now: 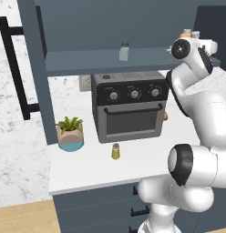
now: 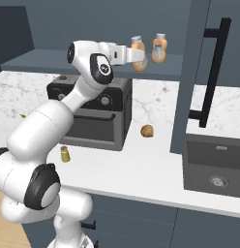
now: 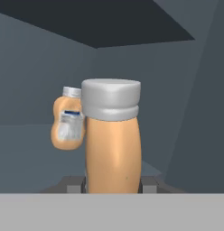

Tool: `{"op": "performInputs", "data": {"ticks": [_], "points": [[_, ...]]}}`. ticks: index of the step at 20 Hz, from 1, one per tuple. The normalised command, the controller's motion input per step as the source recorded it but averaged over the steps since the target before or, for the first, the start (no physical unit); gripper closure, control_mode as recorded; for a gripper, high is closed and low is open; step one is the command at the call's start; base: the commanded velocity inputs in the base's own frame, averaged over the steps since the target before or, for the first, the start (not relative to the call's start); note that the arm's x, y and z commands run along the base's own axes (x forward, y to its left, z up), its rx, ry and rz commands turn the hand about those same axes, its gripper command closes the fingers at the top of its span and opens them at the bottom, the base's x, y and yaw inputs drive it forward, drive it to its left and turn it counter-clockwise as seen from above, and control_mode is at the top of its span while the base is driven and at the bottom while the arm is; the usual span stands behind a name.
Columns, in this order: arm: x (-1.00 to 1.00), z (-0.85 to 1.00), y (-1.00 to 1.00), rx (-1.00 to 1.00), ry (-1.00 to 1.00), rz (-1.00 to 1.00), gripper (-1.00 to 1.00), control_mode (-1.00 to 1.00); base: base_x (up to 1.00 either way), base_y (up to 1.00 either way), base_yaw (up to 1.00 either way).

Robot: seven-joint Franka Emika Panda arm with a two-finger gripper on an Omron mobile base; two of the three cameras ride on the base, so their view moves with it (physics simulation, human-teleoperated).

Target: Put the shaker and condiment bottle from the counter next to their counterparts in the cabinet.

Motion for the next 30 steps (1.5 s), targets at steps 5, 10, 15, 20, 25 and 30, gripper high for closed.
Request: {"op": "performInputs", "data": {"ticks": [5,10,15,20,25,30], "points": [[0.35,-0.17,-0.17,0.25,-0.03,0.05,1.00,-1.00,0.00,0.00,0.00],[0.09,-0.03,-0.05,0.06,0.00,0.01,1.00,-1.00,0.00,0.00,0.00],[0.00,0.00,0.00,-0.04,-0.06,0.00,1.00,-1.00,0.00,0.00,0.00],[0.16,0.00,-0.01,-0.10,-0.19,0.01,1.00,-1.00,0.00,0.00,0.00],[0.23,0.00,0.00,-0.01,-0.04,0.01,1.00,-1.00,0.00,0.00,0.00],[0.31,0.00,0.00,0.00,0.01,0.00,1.00,-1.00,0.00,0.00,0.00]]}}
